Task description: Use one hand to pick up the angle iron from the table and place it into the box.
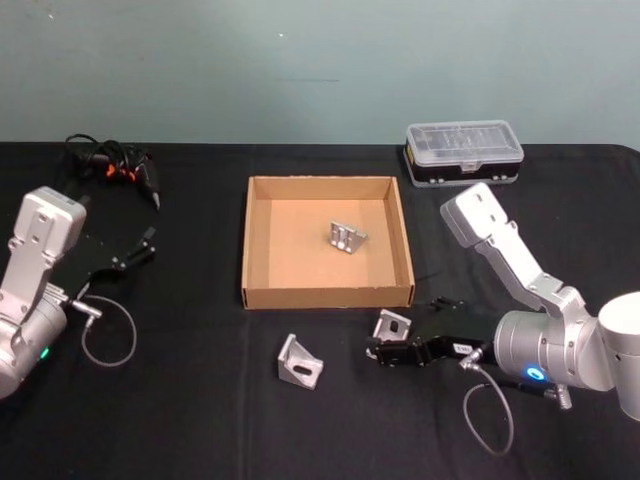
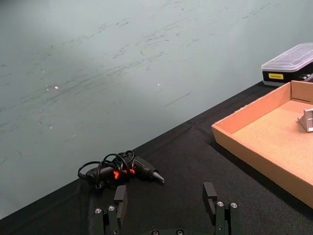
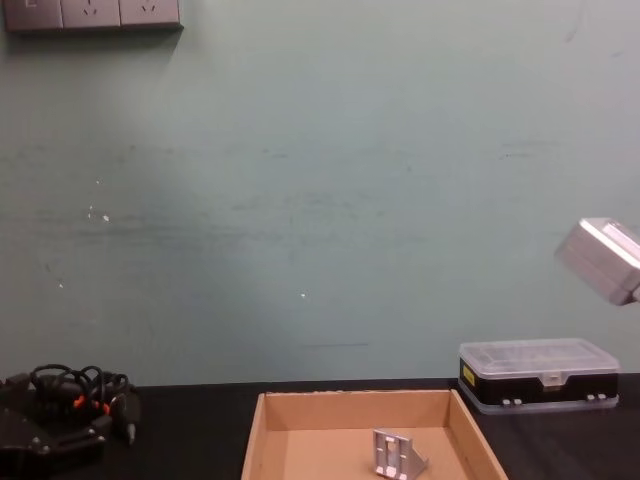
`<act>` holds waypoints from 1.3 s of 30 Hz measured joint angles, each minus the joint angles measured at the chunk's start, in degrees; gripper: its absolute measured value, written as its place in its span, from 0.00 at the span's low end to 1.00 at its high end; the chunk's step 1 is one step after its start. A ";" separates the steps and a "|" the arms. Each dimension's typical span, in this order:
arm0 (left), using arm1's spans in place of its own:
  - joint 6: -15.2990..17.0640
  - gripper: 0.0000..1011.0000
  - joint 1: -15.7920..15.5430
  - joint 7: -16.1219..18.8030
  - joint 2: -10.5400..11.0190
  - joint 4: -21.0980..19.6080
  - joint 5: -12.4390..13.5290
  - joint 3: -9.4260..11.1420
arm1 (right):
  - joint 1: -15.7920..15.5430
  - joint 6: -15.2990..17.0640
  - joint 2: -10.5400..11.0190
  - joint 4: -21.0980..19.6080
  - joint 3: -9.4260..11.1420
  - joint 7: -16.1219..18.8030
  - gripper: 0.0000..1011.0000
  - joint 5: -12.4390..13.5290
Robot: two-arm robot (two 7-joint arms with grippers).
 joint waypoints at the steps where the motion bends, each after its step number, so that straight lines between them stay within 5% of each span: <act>1: 0.00 1.00 0.00 0.00 0.00 0.00 0.00 0.00 | 0.02 -0.02 -0.06 0.09 0.01 -0.02 0.99 0.00; 39: 0.00 1.00 0.00 0.00 0.00 0.00 0.00 0.00 | 1.36 0.13 -0.80 3.07 -1.04 -0.39 0.99 1.78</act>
